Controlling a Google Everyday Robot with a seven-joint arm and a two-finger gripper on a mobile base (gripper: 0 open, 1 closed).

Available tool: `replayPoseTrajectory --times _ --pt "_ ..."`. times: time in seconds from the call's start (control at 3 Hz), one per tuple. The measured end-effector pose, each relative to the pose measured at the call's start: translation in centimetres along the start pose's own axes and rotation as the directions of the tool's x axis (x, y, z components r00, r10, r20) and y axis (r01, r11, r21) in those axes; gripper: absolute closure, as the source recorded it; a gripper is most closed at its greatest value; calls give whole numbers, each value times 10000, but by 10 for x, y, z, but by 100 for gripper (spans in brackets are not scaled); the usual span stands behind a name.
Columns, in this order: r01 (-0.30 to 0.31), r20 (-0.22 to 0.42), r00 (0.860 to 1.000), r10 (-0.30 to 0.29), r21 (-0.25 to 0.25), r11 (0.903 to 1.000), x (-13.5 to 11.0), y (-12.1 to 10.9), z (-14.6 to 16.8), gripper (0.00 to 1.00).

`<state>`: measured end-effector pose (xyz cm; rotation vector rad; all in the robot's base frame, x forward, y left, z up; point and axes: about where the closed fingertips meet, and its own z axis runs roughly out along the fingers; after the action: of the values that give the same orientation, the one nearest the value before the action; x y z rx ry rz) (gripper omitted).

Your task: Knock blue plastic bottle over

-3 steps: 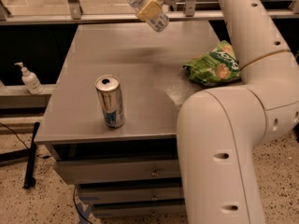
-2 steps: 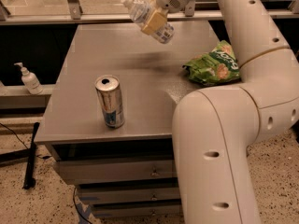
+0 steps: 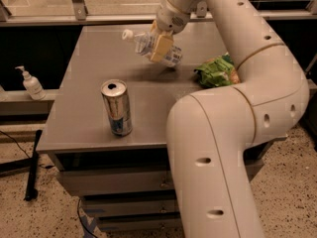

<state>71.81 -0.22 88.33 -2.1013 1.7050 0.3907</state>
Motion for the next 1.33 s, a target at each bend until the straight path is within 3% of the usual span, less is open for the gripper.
replayPoseTrajectory --times 0.33,1.0,1.33 --pt "303 -508 9982 -327 -467 9984 1 6 12 62" --pt "702 -677 9947 -775 -1046 9920 -8 16 24 15" --pt "535 -323 9979 -561 -764 9956 -12 20 13 0"
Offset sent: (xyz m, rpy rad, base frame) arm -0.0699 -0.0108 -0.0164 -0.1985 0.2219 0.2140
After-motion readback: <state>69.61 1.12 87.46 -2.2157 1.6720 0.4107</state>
